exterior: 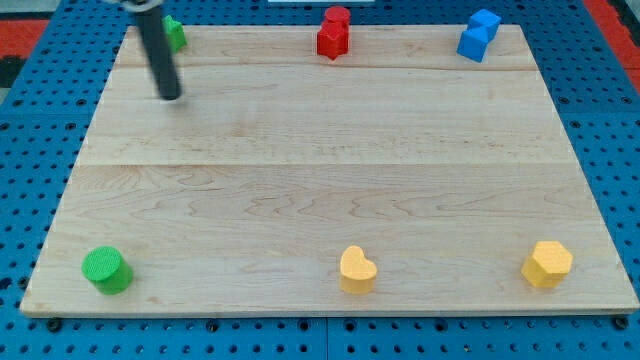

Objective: Move the green circle up and slightly right

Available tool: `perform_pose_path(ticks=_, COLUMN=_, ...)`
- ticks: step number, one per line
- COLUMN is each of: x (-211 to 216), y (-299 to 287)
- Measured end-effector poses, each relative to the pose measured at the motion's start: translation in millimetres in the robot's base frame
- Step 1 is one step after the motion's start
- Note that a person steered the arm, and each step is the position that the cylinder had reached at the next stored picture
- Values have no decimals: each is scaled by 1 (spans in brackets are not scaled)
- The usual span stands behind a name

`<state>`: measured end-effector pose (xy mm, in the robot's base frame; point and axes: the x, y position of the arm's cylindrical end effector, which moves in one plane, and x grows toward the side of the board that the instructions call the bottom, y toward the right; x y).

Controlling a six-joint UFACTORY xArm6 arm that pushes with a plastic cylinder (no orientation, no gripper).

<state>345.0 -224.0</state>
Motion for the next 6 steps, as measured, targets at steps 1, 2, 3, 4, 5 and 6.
perform_pose_path(ticks=1, x=46, y=-80)
perform_pose_path(ticks=2, x=51, y=-81)
perform_pose_path(ticks=3, x=78, y=-81)
perform_pose_path(ticks=4, x=114, y=-80)
perform_pose_path(ticks=5, x=190, y=-80)
perform_pose_path(ticks=6, x=249, y=-80)
